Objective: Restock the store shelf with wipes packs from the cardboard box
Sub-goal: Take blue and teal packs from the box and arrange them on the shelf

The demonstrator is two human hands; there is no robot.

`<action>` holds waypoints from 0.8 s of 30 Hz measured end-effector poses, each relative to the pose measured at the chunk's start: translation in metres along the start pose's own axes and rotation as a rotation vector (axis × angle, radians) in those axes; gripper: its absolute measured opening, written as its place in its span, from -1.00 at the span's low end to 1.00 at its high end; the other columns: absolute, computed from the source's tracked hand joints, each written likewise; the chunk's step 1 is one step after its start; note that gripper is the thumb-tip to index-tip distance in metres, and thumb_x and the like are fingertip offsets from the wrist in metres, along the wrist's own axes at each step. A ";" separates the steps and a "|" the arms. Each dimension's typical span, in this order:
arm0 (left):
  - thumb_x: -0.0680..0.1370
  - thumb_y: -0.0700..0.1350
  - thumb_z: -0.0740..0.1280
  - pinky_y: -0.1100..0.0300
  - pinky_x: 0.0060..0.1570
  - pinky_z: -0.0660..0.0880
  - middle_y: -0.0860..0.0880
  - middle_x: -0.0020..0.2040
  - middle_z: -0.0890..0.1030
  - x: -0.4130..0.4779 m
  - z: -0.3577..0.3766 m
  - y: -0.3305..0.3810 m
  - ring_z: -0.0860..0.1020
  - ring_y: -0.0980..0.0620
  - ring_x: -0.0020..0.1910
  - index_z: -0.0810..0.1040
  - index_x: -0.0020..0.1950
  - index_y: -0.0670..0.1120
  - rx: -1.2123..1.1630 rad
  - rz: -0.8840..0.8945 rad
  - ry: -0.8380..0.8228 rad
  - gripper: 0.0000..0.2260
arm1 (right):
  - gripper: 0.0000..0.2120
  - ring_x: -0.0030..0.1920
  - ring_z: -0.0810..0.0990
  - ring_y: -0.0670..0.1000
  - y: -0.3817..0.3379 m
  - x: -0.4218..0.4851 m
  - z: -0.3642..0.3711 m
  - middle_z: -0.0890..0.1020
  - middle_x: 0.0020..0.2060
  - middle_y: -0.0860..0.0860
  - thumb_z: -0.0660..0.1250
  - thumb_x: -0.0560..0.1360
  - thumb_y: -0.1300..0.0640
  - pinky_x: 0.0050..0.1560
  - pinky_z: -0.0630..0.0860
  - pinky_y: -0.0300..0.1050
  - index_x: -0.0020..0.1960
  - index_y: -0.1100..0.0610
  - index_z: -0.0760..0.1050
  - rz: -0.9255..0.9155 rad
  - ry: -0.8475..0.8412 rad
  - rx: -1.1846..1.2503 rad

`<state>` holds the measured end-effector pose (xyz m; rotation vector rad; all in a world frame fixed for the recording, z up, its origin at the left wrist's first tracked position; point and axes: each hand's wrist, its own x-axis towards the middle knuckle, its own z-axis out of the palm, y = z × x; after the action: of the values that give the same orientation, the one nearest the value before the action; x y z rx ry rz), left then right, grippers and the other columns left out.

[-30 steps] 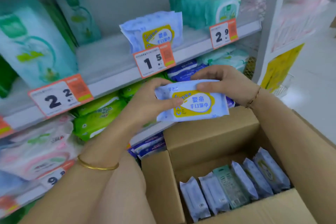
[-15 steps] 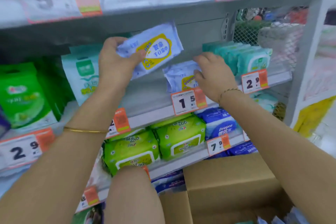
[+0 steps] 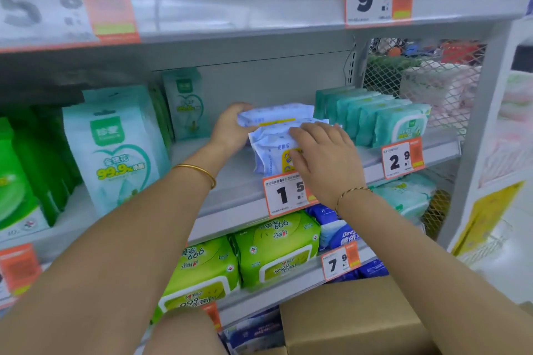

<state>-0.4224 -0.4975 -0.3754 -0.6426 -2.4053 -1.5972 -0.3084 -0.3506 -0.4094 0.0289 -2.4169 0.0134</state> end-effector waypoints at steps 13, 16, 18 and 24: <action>0.40 -0.27 0.29 0.25 -0.38 0.42 -0.16 -0.17 0.55 -0.010 0.001 -0.010 0.46 -0.04 -0.30 0.52 0.16 -0.22 -0.149 -0.160 -0.208 -0.67 | -0.55 0.15 0.59 0.20 0.001 -0.001 0.002 0.64 0.10 0.12 0.05 0.48 -0.02 0.24 0.42 0.22 0.18 0.15 0.56 -0.015 0.008 -0.031; 0.47 -0.29 0.30 0.18 -0.29 0.44 -0.15 -0.02 0.55 -0.010 0.003 -0.011 0.48 -0.08 -0.14 0.42 0.33 -0.14 -0.146 -0.194 -0.192 -0.58 | -0.53 0.23 0.54 0.21 0.001 -0.003 0.001 0.60 0.18 0.12 0.04 0.50 -0.03 0.29 0.37 0.22 0.25 0.15 0.51 0.001 -0.037 0.000; 0.54 -0.35 0.23 0.10 -0.10 0.48 -0.15 0.18 0.53 -0.012 0.003 -0.014 0.51 -0.09 0.01 0.23 0.47 -0.08 -0.097 -0.232 -0.192 -0.48 | -0.52 0.32 0.45 0.21 0.000 -0.005 0.000 0.52 0.29 0.11 0.08 0.51 -0.03 0.36 0.29 0.21 0.35 0.13 0.43 0.019 -0.031 0.026; 0.43 -0.44 0.08 0.13 0.18 0.41 -0.09 0.32 0.45 -0.068 -0.001 0.020 0.49 -0.05 0.17 0.36 0.36 -0.13 0.019 0.054 0.406 -0.47 | -0.53 0.34 0.42 0.21 0.003 -0.044 -0.022 0.48 0.31 0.13 0.08 0.52 -0.01 0.33 0.35 0.21 0.34 0.18 0.41 0.067 0.202 0.213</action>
<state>-0.3535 -0.5091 -0.3845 -0.3350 -2.0852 -1.5095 -0.2613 -0.3461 -0.4217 0.0424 -2.2044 0.2911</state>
